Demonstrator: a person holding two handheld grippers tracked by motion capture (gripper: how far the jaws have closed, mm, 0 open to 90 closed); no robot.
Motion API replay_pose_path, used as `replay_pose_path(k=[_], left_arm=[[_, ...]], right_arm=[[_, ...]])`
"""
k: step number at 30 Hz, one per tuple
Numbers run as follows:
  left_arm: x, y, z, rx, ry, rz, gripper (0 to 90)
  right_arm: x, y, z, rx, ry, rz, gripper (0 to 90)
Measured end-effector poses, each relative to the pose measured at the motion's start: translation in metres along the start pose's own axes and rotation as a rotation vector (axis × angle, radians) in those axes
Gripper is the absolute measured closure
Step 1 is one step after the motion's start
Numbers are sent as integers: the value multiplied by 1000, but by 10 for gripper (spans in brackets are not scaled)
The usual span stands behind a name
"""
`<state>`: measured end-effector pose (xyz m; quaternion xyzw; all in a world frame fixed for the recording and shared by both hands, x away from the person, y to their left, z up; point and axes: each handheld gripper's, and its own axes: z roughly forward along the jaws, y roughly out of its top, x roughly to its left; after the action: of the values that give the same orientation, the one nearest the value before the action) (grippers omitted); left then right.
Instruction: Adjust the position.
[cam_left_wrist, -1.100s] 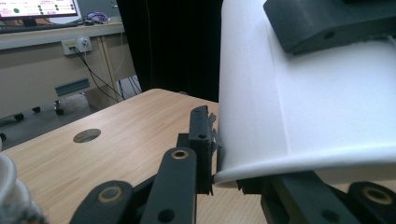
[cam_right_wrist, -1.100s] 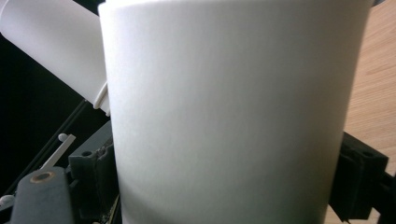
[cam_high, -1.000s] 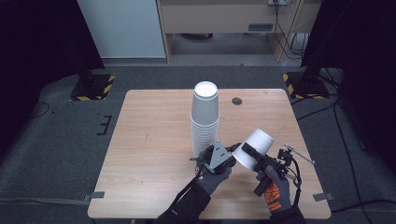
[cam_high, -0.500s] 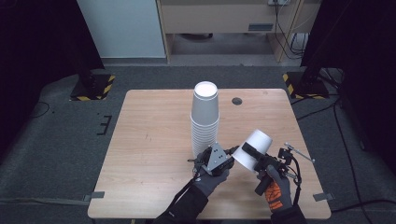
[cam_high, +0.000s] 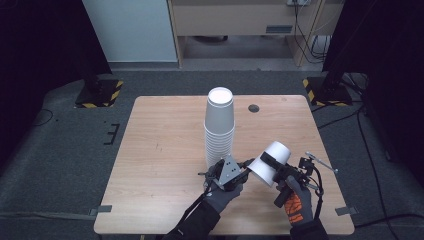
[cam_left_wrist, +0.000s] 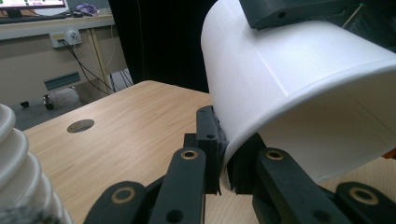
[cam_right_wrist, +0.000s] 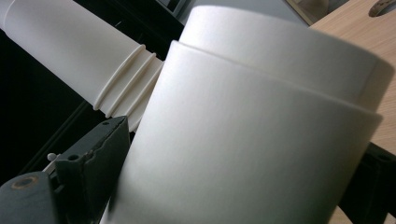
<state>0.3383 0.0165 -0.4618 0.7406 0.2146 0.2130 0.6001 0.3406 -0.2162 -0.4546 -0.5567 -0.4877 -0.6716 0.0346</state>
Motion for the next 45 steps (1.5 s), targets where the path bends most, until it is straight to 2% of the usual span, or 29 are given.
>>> replay_pose_path(k=[11,12,21,24,35,45], left_arm=[[-1,0,-3,2,-8,5,846],[-1,1,-4,5,-10,8,846],[-1,1,-10,21,-31,7,849],[0,2,-12,22,-40,4,852],[2,4,-24,27,-51,10,855],[4,7,-31,32,-53,8,857]], right_arm=[[-2,2,-1,-10,-1,-7,76],[-3,2,0,-12,2,-21,67],[-4,3,0,-19,-4,-39,53],[-6,4,-2,-47,-26,-57,78],[-14,11,-8,-85,-88,-106,96],[-18,13,-10,-94,-138,-156,107]])
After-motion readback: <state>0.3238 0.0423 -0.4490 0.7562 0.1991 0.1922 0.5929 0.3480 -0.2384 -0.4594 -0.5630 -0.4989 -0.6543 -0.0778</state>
